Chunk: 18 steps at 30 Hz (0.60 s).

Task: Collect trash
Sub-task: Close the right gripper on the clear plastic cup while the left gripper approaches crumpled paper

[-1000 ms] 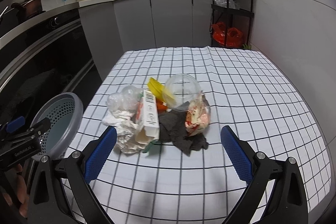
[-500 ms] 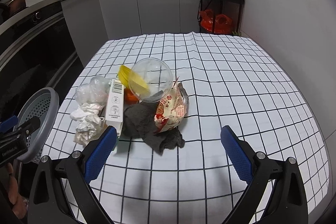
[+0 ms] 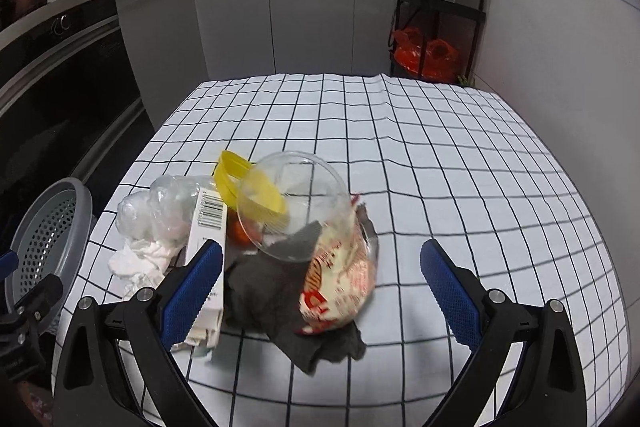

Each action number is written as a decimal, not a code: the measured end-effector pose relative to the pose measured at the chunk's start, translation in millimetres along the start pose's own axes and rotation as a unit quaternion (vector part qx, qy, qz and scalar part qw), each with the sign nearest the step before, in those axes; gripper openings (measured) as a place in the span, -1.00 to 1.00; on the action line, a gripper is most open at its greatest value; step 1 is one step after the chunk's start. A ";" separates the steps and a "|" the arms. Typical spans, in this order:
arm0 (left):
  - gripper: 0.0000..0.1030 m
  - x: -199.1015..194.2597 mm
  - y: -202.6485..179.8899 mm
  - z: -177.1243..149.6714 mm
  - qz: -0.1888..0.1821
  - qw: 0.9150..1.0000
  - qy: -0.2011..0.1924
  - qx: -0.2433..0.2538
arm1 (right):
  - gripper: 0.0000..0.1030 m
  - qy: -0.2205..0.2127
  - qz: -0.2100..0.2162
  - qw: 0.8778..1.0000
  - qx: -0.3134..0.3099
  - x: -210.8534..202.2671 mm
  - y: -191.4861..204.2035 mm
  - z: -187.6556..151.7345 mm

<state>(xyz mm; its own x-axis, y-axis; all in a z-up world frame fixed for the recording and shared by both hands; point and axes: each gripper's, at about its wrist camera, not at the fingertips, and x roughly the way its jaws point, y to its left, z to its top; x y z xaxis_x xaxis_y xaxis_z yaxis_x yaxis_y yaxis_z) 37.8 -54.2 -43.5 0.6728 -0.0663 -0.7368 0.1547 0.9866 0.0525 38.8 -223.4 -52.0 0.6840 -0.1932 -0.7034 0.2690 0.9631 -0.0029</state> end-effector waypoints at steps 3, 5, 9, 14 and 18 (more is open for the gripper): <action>0.87 3.6 1.3 0.5 0.002 1.000 0.003 -0.002 | 0.84 0.004 -0.009 1.000 -0.012 11.6 7.4 4.8; 0.87 6.0 2.6 1.1 0.003 1.000 0.005 -0.003 | 0.84 0.005 -0.012 1.000 -0.014 19.2 9.4 7.3; 0.87 8.6 3.8 1.1 0.004 1.000 0.007 -0.004 | 0.84 0.004 -0.019 1.000 -0.014 28.3 9.9 11.8; 0.87 12.4 1.9 0.5 0.006 1.000 0.010 -0.002 | 0.84 0.009 -0.020 1.000 -0.006 41.0 7.9 17.7; 0.87 13.5 -0.2 -0.3 0.008 1.000 0.011 0.001 | 0.83 0.010 -0.028 1.000 -0.009 46.6 9.7 18.6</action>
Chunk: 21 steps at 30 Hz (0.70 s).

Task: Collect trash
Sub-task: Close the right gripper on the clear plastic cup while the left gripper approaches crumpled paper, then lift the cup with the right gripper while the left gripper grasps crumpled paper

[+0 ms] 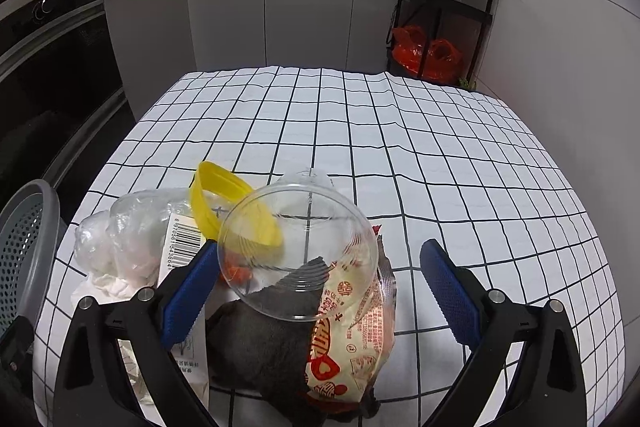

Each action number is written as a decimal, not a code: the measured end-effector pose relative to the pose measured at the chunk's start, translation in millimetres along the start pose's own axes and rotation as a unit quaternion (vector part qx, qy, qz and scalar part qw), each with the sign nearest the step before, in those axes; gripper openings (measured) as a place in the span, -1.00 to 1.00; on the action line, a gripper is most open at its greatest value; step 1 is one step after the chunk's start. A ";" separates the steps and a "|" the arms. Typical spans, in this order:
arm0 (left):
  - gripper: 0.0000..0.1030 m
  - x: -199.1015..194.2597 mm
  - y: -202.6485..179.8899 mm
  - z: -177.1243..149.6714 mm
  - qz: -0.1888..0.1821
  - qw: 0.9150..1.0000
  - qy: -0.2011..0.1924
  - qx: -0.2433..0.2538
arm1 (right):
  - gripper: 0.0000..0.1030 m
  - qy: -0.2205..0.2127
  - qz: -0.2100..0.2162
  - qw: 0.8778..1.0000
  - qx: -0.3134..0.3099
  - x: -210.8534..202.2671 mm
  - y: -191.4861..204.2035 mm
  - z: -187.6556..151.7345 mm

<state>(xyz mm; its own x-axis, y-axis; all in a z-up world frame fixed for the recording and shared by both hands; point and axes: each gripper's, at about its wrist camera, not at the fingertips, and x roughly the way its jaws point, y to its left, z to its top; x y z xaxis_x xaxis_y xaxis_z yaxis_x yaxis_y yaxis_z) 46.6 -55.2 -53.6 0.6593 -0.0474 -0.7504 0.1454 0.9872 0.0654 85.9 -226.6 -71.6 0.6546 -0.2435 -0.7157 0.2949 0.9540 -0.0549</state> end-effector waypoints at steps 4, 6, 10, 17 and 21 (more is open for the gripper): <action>0.87 -0.2 -1.0 -0.6 -0.002 1.000 -0.002 0.001 | 0.80 -0.005 0.010 1.000 0.007 -1.1 -2.4 2.0; 0.87 -1.0 -1.9 -1.4 -0.004 1.000 -0.004 0.003 | 0.56 -0.006 0.016 1.000 0.008 -3.7 -3.3 2.6; 0.87 -3.1 -3.8 -2.4 -0.005 1.000 -0.010 0.006 | 0.31 0.006 0.027 1.000 0.012 -2.6 -4.1 2.4; 0.87 -6.0 -6.0 -3.3 -0.015 1.000 -0.022 0.008 | 0.30 -0.015 0.046 0.998 0.031 -21.3 -12.2 2.4; 0.87 -3.0 -11.4 -3.4 -0.033 0.999 -0.018 0.011 | 0.30 -0.022 0.061 0.997 0.049 -35.3 -18.2 1.5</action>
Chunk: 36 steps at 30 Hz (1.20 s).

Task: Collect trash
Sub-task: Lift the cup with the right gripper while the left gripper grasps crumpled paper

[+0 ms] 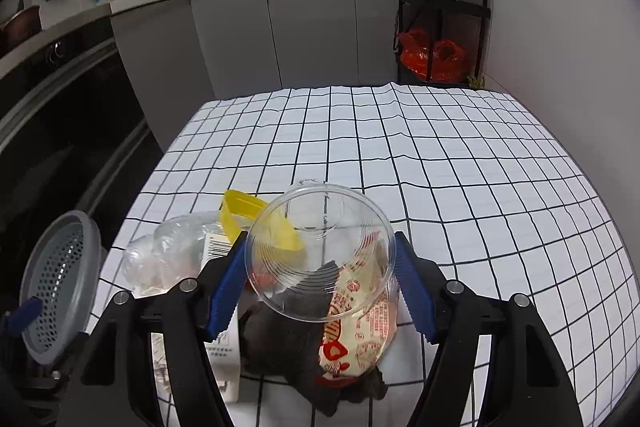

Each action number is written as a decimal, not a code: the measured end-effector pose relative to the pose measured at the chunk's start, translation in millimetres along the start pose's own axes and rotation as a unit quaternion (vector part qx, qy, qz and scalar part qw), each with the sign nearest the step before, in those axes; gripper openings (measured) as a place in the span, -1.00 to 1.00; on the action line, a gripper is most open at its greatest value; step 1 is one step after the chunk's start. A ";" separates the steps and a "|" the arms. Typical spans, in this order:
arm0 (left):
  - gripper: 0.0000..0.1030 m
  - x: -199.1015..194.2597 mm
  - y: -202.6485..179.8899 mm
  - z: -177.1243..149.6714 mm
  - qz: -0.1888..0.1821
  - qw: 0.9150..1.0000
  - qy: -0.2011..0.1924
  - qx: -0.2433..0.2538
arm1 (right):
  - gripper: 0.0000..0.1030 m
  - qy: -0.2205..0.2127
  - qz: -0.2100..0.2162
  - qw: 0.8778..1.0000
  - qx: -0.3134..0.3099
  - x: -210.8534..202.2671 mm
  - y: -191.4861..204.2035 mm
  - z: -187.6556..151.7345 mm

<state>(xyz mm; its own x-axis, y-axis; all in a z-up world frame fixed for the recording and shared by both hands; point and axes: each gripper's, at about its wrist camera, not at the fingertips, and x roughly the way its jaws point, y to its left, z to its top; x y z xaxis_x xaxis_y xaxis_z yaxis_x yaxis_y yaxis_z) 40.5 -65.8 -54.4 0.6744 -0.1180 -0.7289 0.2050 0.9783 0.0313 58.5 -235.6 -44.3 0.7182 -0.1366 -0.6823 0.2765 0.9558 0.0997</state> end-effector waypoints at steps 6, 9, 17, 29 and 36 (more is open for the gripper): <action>0.87 1.2 -15.8 -5.6 -0.038 0.999 0.003 0.015 | 0.30 -0.013 0.016 0.999 0.025 -26.0 -8.8 -0.8; 0.87 -0.6 -22.6 -9.0 -0.066 0.998 0.001 0.020 | 0.30 -0.025 0.018 0.999 0.026 -35.1 -9.2 1.4; 0.87 21.0 -41.9 -14.2 -0.058 0.998 0.020 0.032 | 0.30 -0.025 0.032 0.999 0.032 -39.1 -11.0 4.7; -0.04 29.8 -61.2 -14.8 -0.092 0.994 0.027 0.048 | 0.30 -0.024 0.041 0.998 0.040 -43.4 -19.3 7.4; -0.49 15.6 -55.4 -13.8 -0.112 0.992 0.017 0.047 | 0.30 -0.030 0.047 0.998 0.038 -48.3 -17.9 8.6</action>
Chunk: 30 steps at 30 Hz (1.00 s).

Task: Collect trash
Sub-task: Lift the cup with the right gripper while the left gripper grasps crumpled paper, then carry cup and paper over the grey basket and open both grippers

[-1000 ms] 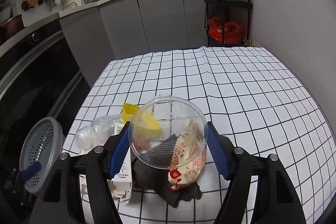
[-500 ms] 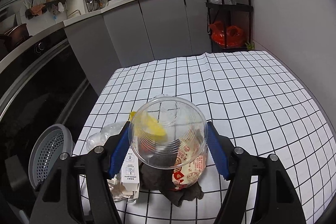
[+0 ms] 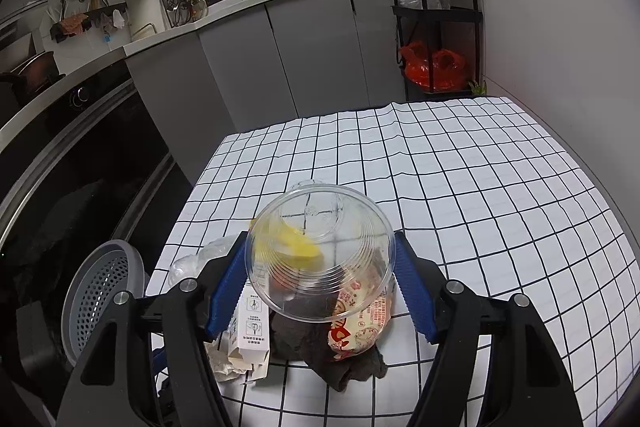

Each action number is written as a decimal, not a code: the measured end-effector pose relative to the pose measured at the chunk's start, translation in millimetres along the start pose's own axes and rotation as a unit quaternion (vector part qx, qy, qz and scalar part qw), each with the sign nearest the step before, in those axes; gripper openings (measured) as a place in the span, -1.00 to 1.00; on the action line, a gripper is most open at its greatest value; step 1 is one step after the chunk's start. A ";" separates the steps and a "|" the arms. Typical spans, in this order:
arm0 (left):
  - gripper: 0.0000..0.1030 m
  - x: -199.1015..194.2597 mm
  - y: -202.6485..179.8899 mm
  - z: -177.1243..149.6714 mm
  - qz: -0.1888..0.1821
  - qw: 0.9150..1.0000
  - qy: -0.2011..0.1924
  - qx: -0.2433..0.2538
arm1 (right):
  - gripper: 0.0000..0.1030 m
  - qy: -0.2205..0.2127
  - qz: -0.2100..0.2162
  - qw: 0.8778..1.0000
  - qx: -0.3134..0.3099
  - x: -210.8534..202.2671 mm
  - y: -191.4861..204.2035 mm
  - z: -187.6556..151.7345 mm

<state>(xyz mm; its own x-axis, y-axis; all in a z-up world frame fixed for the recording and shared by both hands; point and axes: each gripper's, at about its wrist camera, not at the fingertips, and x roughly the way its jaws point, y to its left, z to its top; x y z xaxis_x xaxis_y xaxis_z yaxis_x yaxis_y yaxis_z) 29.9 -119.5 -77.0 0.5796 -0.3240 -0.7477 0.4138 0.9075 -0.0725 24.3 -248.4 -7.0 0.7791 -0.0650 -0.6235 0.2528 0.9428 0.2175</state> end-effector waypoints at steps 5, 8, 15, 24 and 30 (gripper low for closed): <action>-0.49 -25.2 8.0 6.7 -0.016 1.000 -0.026 -0.002 | 0.30 -0.002 0.002 1.000 -0.002 -2.3 2.9 -0.4; -0.49 -42.2 13.6 10.1 -0.029 0.999 -0.044 -0.004 | 0.30 -0.004 0.003 1.000 -0.003 -2.5 4.8 0.5; -0.49 -65.1 26.0 14.4 -0.023 0.997 -0.075 -0.009 | 0.30 -0.005 0.006 1.000 -0.007 -0.1 12.9 2.2; -0.49 -95.2 42.3 15.7 -0.004 0.992 -0.123 -0.006 | 0.30 -0.004 0.015 1.000 -0.013 3.3 23.3 1.6; -0.49 -96.2 73.3 18.0 0.049 0.991 -0.121 -0.027 | 0.30 -0.004 0.031 0.999 -0.025 3.2 41.0 1.2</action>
<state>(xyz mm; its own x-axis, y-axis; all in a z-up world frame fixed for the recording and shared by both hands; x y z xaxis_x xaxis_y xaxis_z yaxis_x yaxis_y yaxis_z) 17.1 -26.5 1.6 0.7695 -0.2830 -0.5725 0.3133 0.9484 -0.0477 37.8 -210.3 0.9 0.7967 -0.0081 -0.6044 0.1754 0.9600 0.2182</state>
